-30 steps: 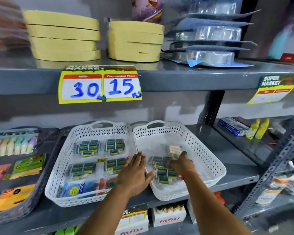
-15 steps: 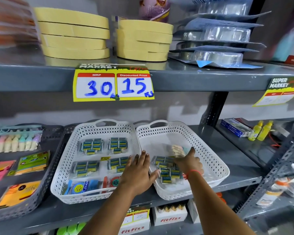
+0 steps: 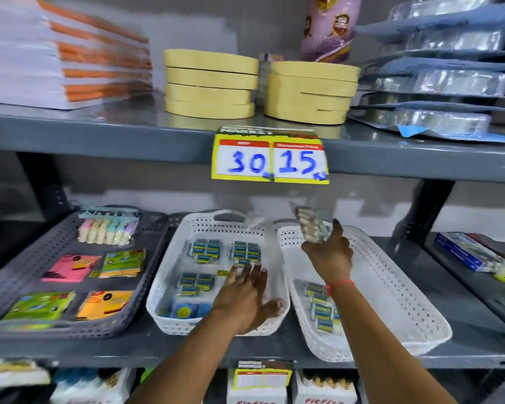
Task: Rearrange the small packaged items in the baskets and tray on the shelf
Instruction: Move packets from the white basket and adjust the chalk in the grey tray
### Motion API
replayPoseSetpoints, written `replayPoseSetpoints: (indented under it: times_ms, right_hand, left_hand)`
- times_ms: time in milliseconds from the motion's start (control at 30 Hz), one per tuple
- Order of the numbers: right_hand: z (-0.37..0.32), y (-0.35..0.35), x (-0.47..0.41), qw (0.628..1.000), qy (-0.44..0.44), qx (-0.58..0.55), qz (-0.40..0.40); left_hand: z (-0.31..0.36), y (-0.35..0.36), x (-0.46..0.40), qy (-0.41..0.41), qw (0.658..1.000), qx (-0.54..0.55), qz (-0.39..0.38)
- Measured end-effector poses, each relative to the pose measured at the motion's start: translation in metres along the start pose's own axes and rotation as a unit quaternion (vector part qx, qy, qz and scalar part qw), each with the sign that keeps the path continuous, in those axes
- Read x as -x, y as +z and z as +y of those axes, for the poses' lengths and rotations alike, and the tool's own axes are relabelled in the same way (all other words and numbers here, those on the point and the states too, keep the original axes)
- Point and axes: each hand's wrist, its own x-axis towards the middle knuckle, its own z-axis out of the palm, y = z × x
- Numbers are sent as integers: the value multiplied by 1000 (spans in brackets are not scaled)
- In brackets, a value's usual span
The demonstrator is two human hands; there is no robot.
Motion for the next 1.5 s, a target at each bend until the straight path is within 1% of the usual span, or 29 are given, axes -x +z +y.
replayPoseSetpoints:
  times_ms: [100, 233, 300, 400, 567, 667, 700, 767, 867, 933, 967, 1033, 1067, 1100, 1133, 1167, 1233, 1367, 1500]
  right_hand:
    - [-38, 32, 15, 997, -65, 8, -37]
    - [-88, 85, 43, 988, -135, 21, -77]
    - [-112, 116, 61, 979, -181, 35, -91]
    - [-145, 161, 84, 964, -234, 54, -111]
    - [-186, 230, 114, 939, -303, 101, -127]
    - [-201, 264, 124, 918, -342, 154, -126]
    - [-204, 272, 126, 912, -348, 175, -128]
    - [-209, 288, 128, 901, -364, 197, -127]
    - [-215, 307, 126, 881, -384, 235, -148]
    - [-217, 317, 122, 871, -393, 244, -165]
    - [-218, 321, 119, 868, -400, 242, -165]
    - [-220, 331, 113, 858, -417, 250, -166]
    - [-222, 335, 110, 850, -421, 263, -173]
    - [-224, 340, 106, 842, -425, 280, -180]
    - [-226, 344, 103, 834, -426, 297, -183]
    - [-227, 348, 100, 829, -429, 310, -184]
    - [-229, 355, 95, 825, -429, 320, -181]
    - [-230, 369, 90, 815, -439, 337, -171]
    - [-228, 373, 88, 810, -428, 356, -185]
  left_hand:
    - [-36, -6, 21, -26, 999, -10, 19]
    - [-91, -5, 52, -61, 997, 6, 36]
    - [-127, -2, 69, -86, 996, 1, 38]
    - [-183, -1, 94, -135, 989, 6, 62]
    - [-285, 3, 133, -234, 967, 24, 94]
    - [-334, 14, 149, -303, 945, 42, 112]
    - [-345, 17, 152, -315, 941, 36, 118]
    - [-360, 18, 159, -325, 934, 40, 144]
    - [-363, 22, 163, -348, 930, 92, 81]
    - [-361, 22, 164, -357, 924, 103, 88]
    - [-363, 22, 163, -349, 928, 109, 79]
    - [-368, 30, 161, -333, 938, 66, 76]
    - [-367, 35, 159, -333, 936, 44, 104]
    - [-368, 37, 158, -323, 938, 41, 124]
    - [-368, 34, 158, -319, 939, 72, 102]
    - [-369, 34, 158, -325, 936, 83, 104]
    - [-367, 34, 161, -336, 935, 105, 55]
    - [-369, 38, 159, -346, 930, 105, 65]
    - [-367, 38, 160, -347, 931, 104, 51]
